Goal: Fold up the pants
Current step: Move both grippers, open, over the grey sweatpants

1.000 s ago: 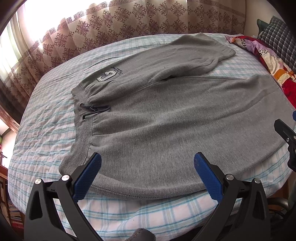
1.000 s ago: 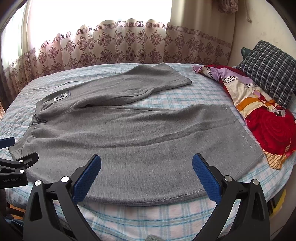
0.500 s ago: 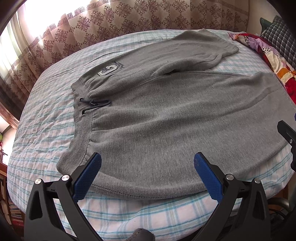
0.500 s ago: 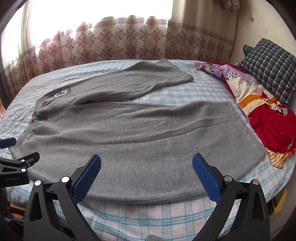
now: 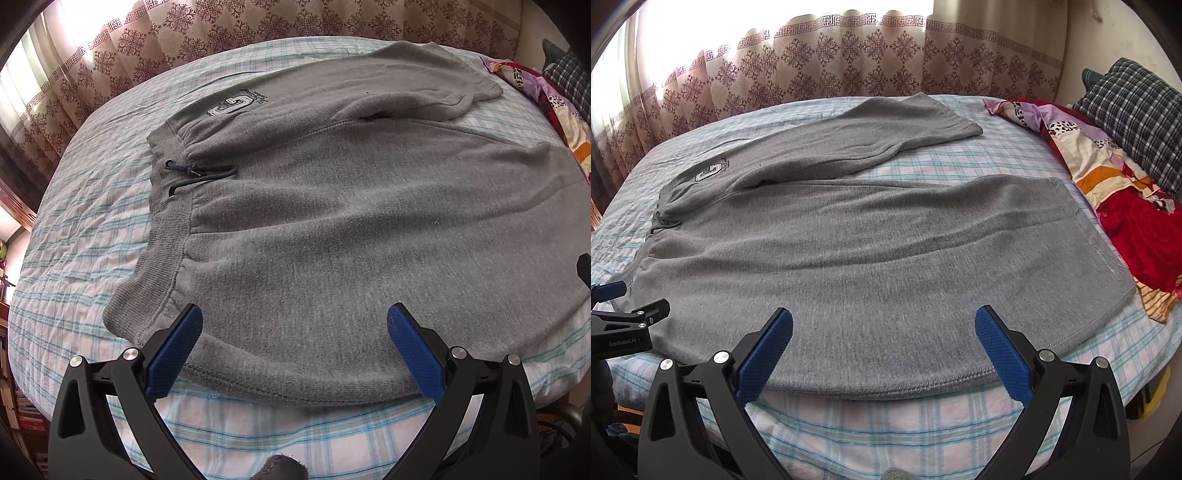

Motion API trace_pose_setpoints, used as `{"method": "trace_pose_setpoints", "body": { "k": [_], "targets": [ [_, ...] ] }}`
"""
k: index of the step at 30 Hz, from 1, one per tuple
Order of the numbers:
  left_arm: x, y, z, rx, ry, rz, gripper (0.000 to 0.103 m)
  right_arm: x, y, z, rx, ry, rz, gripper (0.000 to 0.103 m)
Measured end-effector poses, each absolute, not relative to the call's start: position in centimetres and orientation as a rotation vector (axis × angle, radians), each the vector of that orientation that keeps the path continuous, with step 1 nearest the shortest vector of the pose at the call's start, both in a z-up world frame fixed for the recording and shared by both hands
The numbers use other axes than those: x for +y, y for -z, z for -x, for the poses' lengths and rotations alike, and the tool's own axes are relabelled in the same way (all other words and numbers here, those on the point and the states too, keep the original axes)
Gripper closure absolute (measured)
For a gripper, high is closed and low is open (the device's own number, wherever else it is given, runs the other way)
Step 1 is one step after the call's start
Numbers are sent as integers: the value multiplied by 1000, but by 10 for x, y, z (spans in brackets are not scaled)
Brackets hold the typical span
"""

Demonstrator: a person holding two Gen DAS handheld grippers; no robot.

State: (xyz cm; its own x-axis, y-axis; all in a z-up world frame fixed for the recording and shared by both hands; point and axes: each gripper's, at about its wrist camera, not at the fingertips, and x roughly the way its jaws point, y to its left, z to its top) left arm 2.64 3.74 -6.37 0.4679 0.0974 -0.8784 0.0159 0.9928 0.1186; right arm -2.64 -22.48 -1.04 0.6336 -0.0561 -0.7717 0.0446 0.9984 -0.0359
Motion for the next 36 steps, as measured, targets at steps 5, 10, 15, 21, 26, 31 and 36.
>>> {"method": "trace_pose_setpoints", "body": {
  "k": [5, 10, 15, 21, 26, 31, 36],
  "targets": [
    [34, 60, -25, 1068, -50, -127, 2, -225, 8, 27, 873, 60, 18, 5],
    [30, 56, -24, 1057, -51, -143, 2, -225, 6, 26, 868, 62, 23, 5],
    [28, 53, -22, 1043, -44, -150, 2, -225, 5, 27, 858, 69, 27, 5],
    [26, 45, -19, 1002, -20, -142, 2, -223, -4, 32, 782, 97, 74, 5],
    [24, 42, -18, 983, 5, -132, 2, -221, -7, 35, 719, 104, 125, 5],
    [39, 57, -26, 1044, -7, -54, 2, -230, 6, 25, 805, 81, 62, 5],
    [55, 79, -34, 1117, -46, -36, 2, -227, 21, 16, 870, 51, 76, 5]
  ]
}}
